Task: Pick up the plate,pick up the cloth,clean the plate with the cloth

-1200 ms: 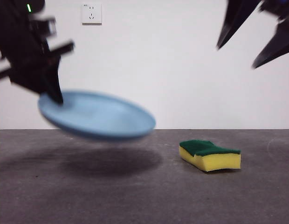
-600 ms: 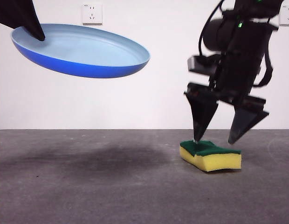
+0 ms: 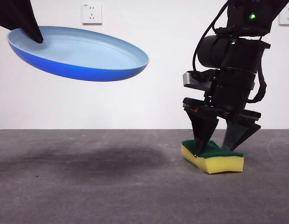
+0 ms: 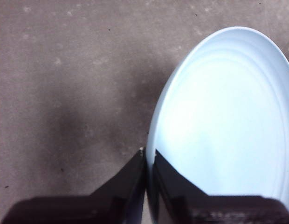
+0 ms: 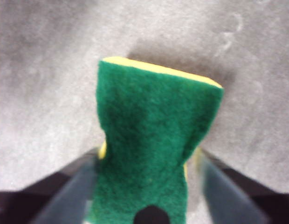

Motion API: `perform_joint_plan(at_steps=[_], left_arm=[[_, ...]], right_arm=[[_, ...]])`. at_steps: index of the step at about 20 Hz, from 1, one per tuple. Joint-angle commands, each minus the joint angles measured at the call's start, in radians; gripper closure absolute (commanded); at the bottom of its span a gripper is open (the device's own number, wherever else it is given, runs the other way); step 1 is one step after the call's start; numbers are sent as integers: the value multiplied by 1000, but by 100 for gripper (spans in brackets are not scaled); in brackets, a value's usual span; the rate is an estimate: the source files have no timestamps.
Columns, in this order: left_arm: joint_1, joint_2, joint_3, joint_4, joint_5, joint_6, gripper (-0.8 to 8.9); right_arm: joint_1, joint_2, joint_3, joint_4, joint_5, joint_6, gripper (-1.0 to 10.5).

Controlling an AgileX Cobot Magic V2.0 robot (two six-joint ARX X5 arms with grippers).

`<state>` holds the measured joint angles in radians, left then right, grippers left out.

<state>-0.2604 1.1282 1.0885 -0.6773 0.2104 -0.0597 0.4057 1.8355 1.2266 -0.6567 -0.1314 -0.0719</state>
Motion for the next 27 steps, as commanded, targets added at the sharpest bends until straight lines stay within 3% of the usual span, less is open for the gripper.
perform_joint_plan(at_steps=[1, 3, 12, 21, 27], left_arm=[[-2, 0, 0, -2, 0, 9, 822], [-2, 0, 0, -14, 1, 9, 822], [-3, 0, 0, -56, 0, 12, 822], [-45, 125, 0, -23, -77, 0, 822], [-208, 147, 3, 43, -74, -82, 822]], right_arm=[[2, 11, 2, 1, 1, -8, 813], [2, 11, 2, -8, 1, -8, 920], [26, 51, 2, -32, 0, -3, 963], [182, -396, 3, 29, -29, 135, 963], [292, -431, 3, 102, -19, 154, 963]])
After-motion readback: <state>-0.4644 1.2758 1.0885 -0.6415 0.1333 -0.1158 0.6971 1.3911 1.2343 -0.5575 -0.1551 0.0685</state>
